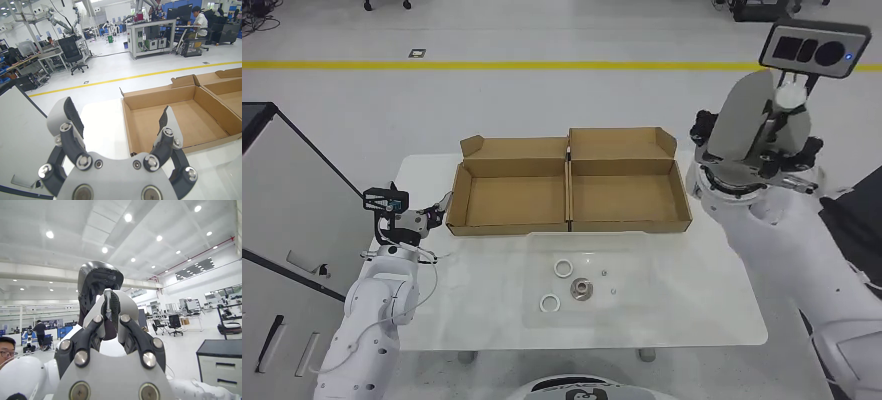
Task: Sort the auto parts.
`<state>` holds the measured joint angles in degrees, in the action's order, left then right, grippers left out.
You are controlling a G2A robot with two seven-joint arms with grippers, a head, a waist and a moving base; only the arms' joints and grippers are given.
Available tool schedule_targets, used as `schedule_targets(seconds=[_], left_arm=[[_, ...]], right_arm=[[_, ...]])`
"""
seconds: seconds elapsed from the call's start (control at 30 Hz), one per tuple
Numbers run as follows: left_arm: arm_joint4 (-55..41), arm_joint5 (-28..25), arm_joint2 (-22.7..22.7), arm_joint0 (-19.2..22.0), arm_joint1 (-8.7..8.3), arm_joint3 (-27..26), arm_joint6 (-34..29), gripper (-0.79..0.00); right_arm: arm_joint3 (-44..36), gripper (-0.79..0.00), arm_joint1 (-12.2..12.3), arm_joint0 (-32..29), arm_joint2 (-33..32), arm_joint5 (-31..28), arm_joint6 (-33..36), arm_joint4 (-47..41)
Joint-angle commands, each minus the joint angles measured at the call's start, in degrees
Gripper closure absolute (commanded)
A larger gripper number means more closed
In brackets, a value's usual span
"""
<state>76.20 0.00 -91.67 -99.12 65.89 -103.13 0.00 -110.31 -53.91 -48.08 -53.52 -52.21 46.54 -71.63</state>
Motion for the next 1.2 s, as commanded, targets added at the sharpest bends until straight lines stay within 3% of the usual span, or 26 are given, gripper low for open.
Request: schedule_targets(seconds=[0.0,0.47,0.63,0.9,1.17], left_arm=[[0.0,0.0,0.0,0.0,0.0,0.0,0.0,-0.785],[0.0,0.0,0.0,0.0,0.0,0.0,0.0,-0.785],[0.0,0.0,0.0,0.0,0.0,0.0,0.0,-0.785],[0.0,0.0,0.0,0.0,0.0,0.0,0.0,-0.785],[0.0,0.0,0.0,0.0,0.0,0.0,0.0,-0.785]], right_arm=[[1.0,0.0,-0.1,-0.3,-1.1,0.9,1.9,-0.1],[0.8,0.0,-0.5,-2.7,-7.5,8.7,0.7,20.9],[-0.1,0.0,-1.2,-3.4,-7.0,9.1,0.4,19.8],[-0.2,0.0,-2.5,-4.1,-6.6,8.1,2.5,10.5],[-0.1,0.0,-2.6,-4.1,-6.6,8.1,2.8,10.1]])
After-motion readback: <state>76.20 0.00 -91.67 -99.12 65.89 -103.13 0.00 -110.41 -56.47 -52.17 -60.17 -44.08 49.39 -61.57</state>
